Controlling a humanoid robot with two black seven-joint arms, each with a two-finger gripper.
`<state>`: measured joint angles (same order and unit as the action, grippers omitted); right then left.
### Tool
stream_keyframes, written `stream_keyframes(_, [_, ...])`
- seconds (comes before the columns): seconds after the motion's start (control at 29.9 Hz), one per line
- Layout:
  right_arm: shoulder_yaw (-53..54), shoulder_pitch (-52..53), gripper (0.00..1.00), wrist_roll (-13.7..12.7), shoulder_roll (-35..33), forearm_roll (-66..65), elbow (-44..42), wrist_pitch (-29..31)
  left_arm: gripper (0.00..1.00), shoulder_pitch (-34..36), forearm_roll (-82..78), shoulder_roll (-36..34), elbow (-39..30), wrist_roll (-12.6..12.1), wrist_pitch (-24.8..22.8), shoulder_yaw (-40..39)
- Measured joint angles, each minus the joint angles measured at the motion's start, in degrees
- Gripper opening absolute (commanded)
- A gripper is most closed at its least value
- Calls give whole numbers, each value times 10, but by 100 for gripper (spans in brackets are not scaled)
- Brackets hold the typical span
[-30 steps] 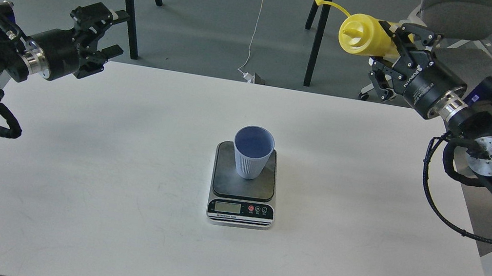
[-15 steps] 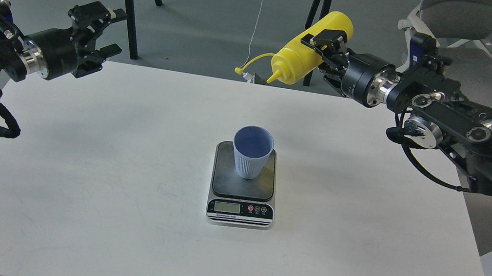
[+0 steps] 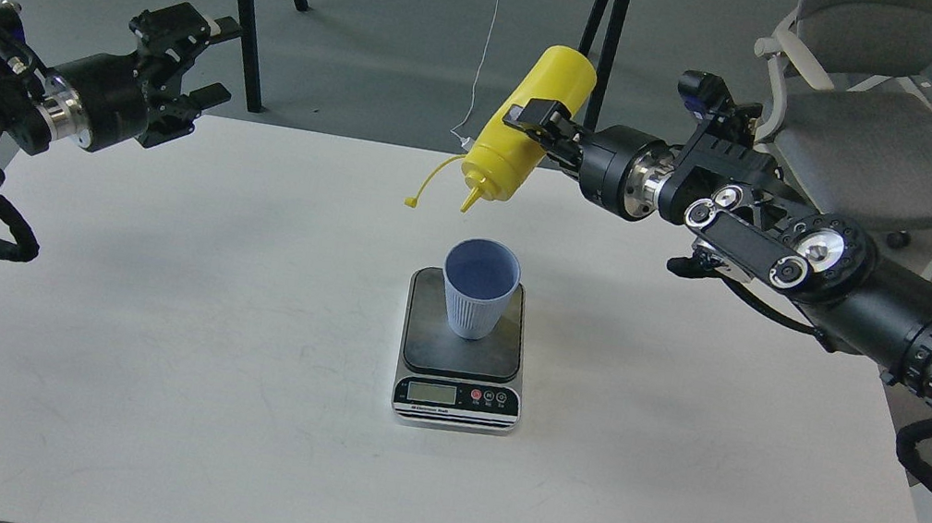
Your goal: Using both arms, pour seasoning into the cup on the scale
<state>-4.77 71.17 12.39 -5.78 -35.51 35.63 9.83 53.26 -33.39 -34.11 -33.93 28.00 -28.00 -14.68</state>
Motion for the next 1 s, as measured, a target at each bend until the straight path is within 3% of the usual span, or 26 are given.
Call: stream_keyframes(1.0, [-11, 17, 2, 0, 33, -36, -44, 1, 93, -3, 0, 2, 1, 0, 0, 1])
